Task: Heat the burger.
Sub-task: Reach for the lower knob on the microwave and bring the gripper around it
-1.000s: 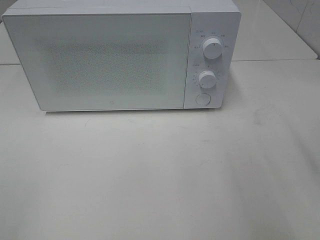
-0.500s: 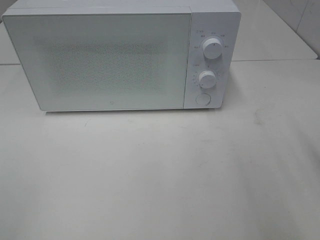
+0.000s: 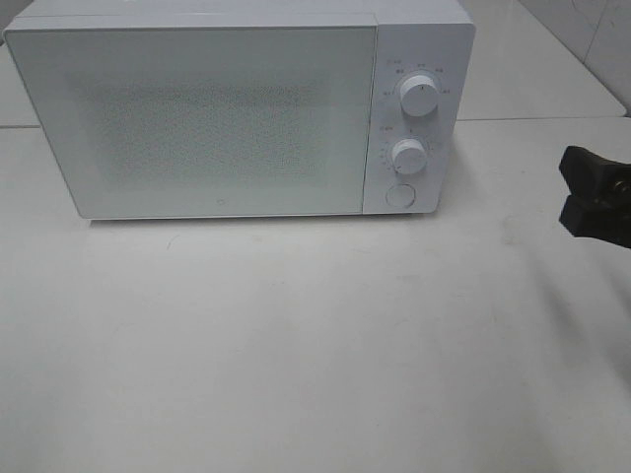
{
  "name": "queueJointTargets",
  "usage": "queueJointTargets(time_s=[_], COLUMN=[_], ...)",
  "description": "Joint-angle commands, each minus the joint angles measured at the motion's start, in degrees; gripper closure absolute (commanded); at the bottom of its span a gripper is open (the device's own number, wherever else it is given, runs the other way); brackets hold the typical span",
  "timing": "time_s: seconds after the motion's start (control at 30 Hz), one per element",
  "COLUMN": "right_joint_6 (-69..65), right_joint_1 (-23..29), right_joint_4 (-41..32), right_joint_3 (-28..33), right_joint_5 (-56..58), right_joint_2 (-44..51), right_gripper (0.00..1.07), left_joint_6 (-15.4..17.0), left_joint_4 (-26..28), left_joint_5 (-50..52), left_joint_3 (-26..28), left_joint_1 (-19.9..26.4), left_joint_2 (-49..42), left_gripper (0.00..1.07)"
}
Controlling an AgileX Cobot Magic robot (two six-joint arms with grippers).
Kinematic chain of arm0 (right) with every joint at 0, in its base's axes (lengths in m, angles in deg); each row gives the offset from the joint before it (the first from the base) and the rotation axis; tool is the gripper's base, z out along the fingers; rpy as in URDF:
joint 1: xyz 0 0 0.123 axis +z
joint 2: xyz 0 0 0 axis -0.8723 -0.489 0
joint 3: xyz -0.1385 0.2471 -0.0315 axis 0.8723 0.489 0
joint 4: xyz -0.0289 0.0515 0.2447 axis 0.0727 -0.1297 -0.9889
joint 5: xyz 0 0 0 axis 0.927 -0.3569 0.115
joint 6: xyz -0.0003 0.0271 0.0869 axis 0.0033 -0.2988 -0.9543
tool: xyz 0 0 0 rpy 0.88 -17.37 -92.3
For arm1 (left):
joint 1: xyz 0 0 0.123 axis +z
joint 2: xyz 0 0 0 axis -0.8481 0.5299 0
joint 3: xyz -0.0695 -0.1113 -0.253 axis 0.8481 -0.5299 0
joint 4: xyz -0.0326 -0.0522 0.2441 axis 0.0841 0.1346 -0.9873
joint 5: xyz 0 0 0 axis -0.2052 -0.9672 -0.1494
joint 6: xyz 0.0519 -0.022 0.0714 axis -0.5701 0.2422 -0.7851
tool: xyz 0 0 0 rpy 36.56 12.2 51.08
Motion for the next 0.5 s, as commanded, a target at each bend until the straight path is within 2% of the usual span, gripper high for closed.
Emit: queueJointTargets(time_s=[0.03,0.07,0.13,0.27,0.4,0.5], right_joint_6=[5.27,5.27,6.3,6.25,6.25,6.25], right_joint_1=[6.02,6.02,10.2,14.32,20.0,22.69], right_joint_4=[-6.19,-6.19,-10.43,-14.73,-21.77,-23.66], right_joint_3=[0.23,0.23,0.17,0.0,-2.06,-4.13], right_joint_5=[-8.25,-8.25,-12.83,-17.42,-22.06,-23.89], right_joint_2=[-4.3,-4.3,-8.02,-11.4,-16.73,-19.71], right_gripper=[0.35,0.35,0.35,0.35,0.35,0.35], left_joint_6=[0.46,0.46,0.46,0.46,0.46,0.46], left_joint_4=[0.17,0.17,0.17,0.17,0.17,0.17], left_joint_5=[-0.17,-0.17,-0.17,-0.17,-0.17,-0.17], left_joint_3=[-0.06,-0.06,-0.06,-0.06,-0.06,-0.06], left_joint_1=[-0.29,-0.29,-0.29,-0.29,-0.29,-0.29], left_joint_2=[-1.15,-1.15,-1.15,-1.15,-1.15,-1.15], left_gripper=[0.06,0.06,0.06,0.06,0.06,0.06])
